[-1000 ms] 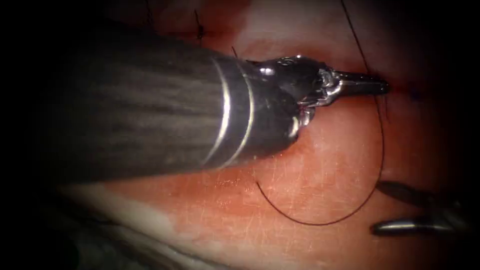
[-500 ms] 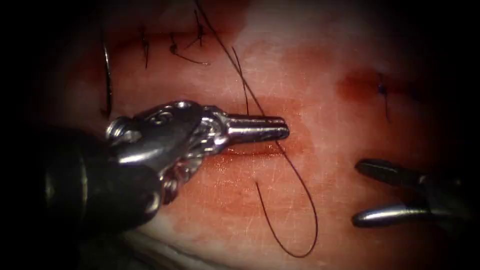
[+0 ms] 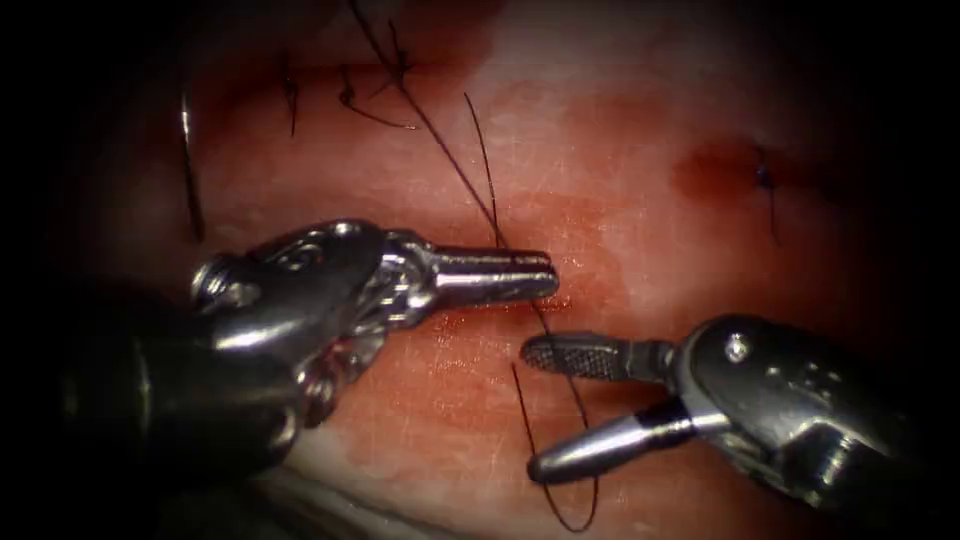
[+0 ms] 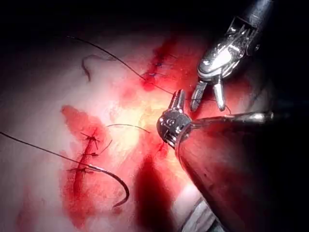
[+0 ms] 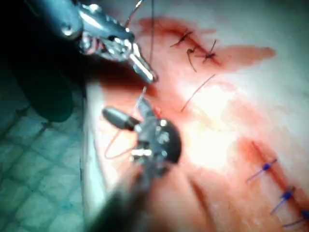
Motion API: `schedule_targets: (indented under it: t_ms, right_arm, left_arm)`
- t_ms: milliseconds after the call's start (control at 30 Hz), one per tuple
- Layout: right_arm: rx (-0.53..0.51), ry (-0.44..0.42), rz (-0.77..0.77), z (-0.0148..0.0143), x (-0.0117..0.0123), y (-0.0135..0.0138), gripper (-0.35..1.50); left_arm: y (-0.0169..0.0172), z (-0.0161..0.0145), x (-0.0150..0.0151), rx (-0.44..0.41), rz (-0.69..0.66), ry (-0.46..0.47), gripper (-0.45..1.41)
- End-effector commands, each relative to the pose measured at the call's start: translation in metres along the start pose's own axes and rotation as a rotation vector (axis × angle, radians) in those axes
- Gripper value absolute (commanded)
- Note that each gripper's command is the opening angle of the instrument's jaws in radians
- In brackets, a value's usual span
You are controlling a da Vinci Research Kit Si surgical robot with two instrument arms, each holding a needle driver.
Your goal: Wound Closure
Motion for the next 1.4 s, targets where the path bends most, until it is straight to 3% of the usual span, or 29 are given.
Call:
schedule_targets:
  t_ms: [33, 367, 400, 433, 467, 500, 533, 767, 900, 1100, 1233, 1400]
  right_arm:
    - [0.004, 0.007, -0.009, 0.0007, -0.0004, 0.0005, -0.35]
    - [-0.153, -0.01, -0.018, -0.0006, -0.0004, 0.0022, -0.35]
    - [-0.157, -0.015, -0.025, -0.0006, -0.0005, 0.0022, -0.35]
    - [-0.157, -0.016, -0.027, -0.0005, -0.0007, 0.0022, -0.35]
    - [-0.159, -0.021, -0.033, -0.0002, -0.0015, 0.0022, -0.35]
    - [-0.161, -0.025, -0.037, -0.0001, -0.002, 0.0022, -0.35]
    - [-0.165, -0.033, -0.043, 0.0001, -0.0027, 0.0022, -0.35]
    - [-0.168, -0.063, -0.08, 0.0001, -0.0073, 0.0015, -0.35]
    - [-0.166, -0.066, -0.086, -0.0003, -0.0081, 0.0015, -0.35]
    - [-0.169, -0.066, -0.088, -0.0004, -0.0083, 0.002, -0.35]
    - [-0.169, -0.062, -0.091, -0.0004, -0.0081, 0.0026, -0.35]
    - [-0.171, -0.062, -0.091, -0.0001, -0.0081, 0.0027, -0.35]
  left_arm:
    - [-0.0004, 0.0004, -0.0008, -0.002, -0.003, -0.002, -0.45]
    - [0.0001, -0.0001, -0.0005, -0.026, 0.005, -0.013, -0.45]
    - [0.0001, -0.0001, -0.0004, -0.029, 0.015, -0.013, -0.28]
    - [0.0002, -0.0001, 0.0, -0.031, 0.035, -0.012, 0.19]
    - [0.0001, -0.0001, 0.0009, -0.035, 0.041, -0.012, 0.86]
    - [0.0001, -0.0001, 0.0014, -0.033, 0.043, -0.006, 1.16]
    - [0.0, -0.0002, 0.0021, -0.02, 0.06, 0.002, 1.21]
    - [-0.0001, -0.0036, 0.0056, 0.084, 0.148, 0.041, 1.21]
    - [-0.0006, -0.0045, 0.0059, 0.122, 0.191, 0.051, 1.16]
    - [0.0002, -0.0041, 0.0054, 0.089, 0.293, 0.039, 0.94]
    - [0.0017, -0.0031, 0.0051, 0.017, 0.379, 0.025, 0.94]
    - [0.0028, -0.0023, 0.0055, 0.002, 0.382, 0.025, 0.94]
